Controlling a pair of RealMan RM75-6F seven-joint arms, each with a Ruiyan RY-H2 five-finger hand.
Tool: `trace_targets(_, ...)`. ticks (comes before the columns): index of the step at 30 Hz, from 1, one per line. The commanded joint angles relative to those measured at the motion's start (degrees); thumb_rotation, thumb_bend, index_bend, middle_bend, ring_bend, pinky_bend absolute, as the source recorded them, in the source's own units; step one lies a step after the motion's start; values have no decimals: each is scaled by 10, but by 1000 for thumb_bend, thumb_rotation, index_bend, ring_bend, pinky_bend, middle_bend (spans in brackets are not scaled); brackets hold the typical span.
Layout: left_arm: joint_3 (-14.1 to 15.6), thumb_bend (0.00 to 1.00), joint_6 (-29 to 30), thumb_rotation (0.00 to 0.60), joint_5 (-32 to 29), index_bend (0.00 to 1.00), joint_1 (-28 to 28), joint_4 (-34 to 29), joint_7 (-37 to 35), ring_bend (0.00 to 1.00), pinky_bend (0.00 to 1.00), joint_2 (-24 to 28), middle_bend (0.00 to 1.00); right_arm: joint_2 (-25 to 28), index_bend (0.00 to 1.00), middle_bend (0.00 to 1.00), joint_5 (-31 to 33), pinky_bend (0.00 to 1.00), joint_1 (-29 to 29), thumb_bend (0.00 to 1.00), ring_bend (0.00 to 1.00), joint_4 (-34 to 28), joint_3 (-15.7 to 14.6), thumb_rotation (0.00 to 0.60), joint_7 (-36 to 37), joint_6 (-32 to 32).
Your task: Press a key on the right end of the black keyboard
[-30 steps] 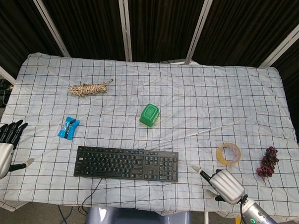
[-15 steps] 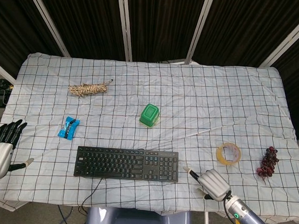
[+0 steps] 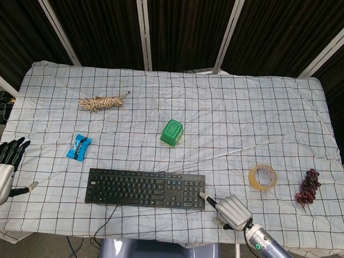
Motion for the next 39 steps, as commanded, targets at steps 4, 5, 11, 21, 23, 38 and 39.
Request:
trace_targets(4,-1,1,0,600,-1,0,0,0,-1,0,0,0,0,-17,59,820,25,660,3,426,801,1,2,600,-21,-13)
trace_targets(5,-1,1,0,600,-1,0,0,0,-1,0,0,0,0,-19,62,820,29,660,3,426,801,1,3,600,-23,-13)
trace_targets(11,-2,0,-1,600,-3,0,0,0,-1,0,0,-1,0,-27,78,820,44,660,5,425,801,2,7,600,-33,-16)
trace_targets(21,-3,2,-1,600,-5,0,0,-1,-1,0,0,0,0,-43,79,820,62,660,12,425,801,-6,10,600,-57,-20)
trace_targets(23,-2,2,-2,600,-5,0,0,-1,-2,0,0,0,0,-47,78,821,68,660,13,424,801,-7,11,600,-63,-22)
trace_targets(38,-2,1,-2,600,-4,0,-1,-2,-6,0,0,1,0,-56,169,820,102,660,19,425,801,-11,11,600,-95,-34)
trace_targets(39,-2,1,-2,600,-4,0,-1,-2,-6,0,0,1,0,-56,173,820,103,660,19,425,801,-12,11,600,-96,-34)
